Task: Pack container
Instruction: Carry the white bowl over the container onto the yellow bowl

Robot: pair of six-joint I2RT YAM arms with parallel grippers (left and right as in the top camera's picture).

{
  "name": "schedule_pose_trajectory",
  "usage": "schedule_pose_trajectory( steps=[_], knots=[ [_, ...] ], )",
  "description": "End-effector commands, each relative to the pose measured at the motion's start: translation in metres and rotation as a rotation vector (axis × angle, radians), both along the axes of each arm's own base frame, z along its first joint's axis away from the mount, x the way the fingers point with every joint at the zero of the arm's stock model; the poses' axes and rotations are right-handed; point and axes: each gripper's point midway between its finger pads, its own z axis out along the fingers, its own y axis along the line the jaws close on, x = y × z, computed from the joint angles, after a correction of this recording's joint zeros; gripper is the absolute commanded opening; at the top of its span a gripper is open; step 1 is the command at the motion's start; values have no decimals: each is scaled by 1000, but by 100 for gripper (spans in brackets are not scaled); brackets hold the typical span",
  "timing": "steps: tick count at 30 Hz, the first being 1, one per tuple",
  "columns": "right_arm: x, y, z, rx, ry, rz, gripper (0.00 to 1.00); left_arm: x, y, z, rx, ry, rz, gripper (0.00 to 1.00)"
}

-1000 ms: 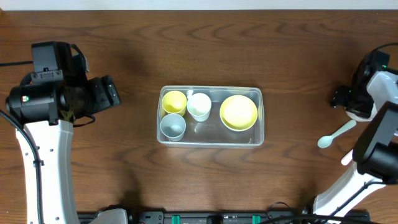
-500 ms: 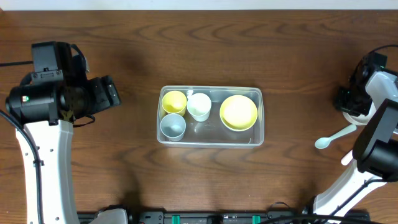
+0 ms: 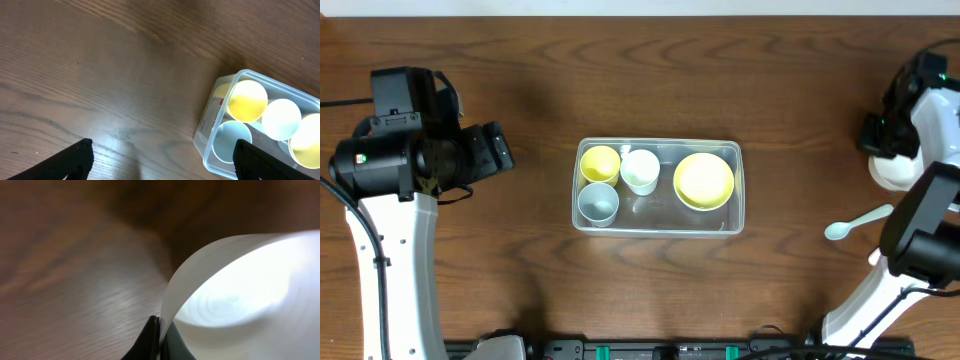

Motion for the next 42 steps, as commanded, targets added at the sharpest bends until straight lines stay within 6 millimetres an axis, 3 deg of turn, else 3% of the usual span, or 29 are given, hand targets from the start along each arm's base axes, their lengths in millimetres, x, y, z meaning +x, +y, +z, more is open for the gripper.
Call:
schedule_pose_trajectory(
  steps=[1, 5, 10, 15, 18, 22, 26, 36, 42],
  knots=[
    [20, 28, 34, -10, -75, 90, 1, 0, 2, -2, -4, 11, 14, 89],
    [30, 74, 74, -30, -143, 235, 1, 0, 2, -2, -4, 11, 14, 89],
    [24, 153, 133, -38, -266, 442, 1, -1, 2, -3, -5, 13, 14, 89],
    [-9, 244, 180, 66, -376, 647, 1, -2, 1, -3, -5, 18, 14, 89],
    [-32, 280, 188, 103, -372, 700, 1, -2, 2, -3, -5, 18, 14, 89],
    [-59, 318, 179, 138, -312, 776, 1, -2, 2, -3, -5, 18, 14, 89],
    [-77, 340, 158, 154, -256, 810, 1, -2, 1, -3, -5, 18, 14, 89],
    [-99, 353, 86, 226, -145, 865, 1, -2, 1, -3, -5, 18, 14, 89],
    [-92, 357, 71, 214, -184, 947, 1, -2, 1, -3, -6, 19, 14, 89]
  ],
)
